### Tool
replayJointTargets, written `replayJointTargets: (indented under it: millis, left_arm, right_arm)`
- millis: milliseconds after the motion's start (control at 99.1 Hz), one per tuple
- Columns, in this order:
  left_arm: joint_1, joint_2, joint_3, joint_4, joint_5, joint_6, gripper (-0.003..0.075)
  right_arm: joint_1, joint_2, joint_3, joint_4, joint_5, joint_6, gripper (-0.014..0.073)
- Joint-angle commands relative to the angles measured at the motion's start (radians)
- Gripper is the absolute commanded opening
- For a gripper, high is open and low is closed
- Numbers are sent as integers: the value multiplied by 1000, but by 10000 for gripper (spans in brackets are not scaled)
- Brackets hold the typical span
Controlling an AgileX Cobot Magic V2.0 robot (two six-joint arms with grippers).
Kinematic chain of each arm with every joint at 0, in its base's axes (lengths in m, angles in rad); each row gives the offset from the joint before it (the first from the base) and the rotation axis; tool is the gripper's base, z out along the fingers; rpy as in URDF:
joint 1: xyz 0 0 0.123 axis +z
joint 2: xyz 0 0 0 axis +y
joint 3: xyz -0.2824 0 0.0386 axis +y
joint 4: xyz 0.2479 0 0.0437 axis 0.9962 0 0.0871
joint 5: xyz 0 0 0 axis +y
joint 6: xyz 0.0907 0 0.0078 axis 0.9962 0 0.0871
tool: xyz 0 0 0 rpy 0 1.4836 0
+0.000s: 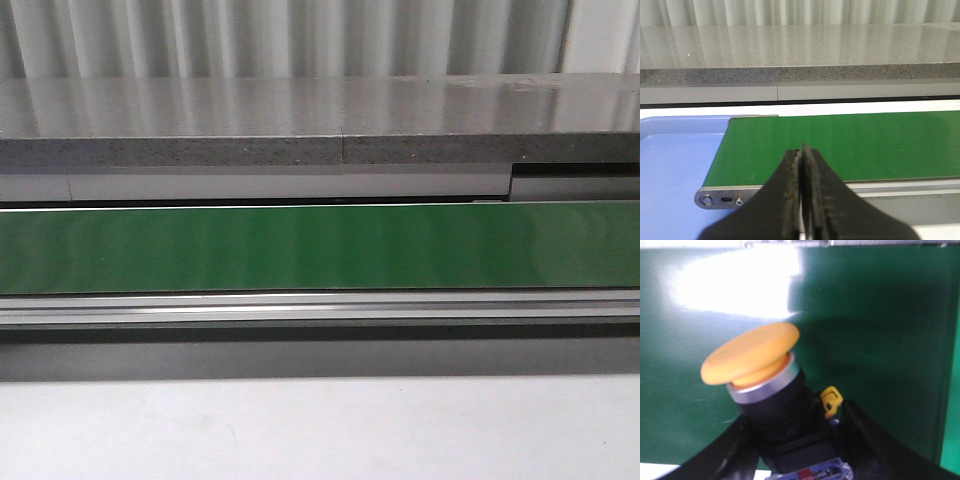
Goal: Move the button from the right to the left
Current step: 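Place the button on the conveyor belt and open the right gripper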
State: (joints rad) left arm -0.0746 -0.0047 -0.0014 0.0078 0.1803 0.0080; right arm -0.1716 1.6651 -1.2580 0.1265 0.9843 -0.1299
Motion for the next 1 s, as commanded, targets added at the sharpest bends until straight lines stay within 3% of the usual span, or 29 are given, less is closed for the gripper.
replayJointTargets:
  millis: [0,111,182,273,424,535,828,939,989]
  left_arm:
    - [2,-35,25,-1,-84,-8,-20]
    - [2,-35,25,-1,-84,-8,-20]
    - [2,-35,25,-1,-84,-8,-20]
    - [2,-35,25,-1,-84,-8,-20]
    - [2,-35,25,-1,-84,-8,-20]
    - [2,-35,25,-1,-84,-8,-20]
    - [2,-35,25,-1,-84,-8,-20]
    - [2,-35,25,-1,-84,-8,-20]
    - [2,-35,25,-1,-84,-8,-20]
  right_arm:
    - [0,-21,-7,10,-35,-1,-44]
    - [0,-5,-6,10,-46,-5,-38]
    - [0,-4,-6,10,-49,-12,15]
    - [0,-4,-6,10,-49,-12,170]
    - [1,-4,-6,26,-57,-12,517]
    - [1,-17,-6,34,-78,-12,642]
    - [41,-164,-6,34,-103,-73,633]
    - [79,-228,-6,33,-103,-81,524]
    - [92,-250,-6,33,-103,-81,421]
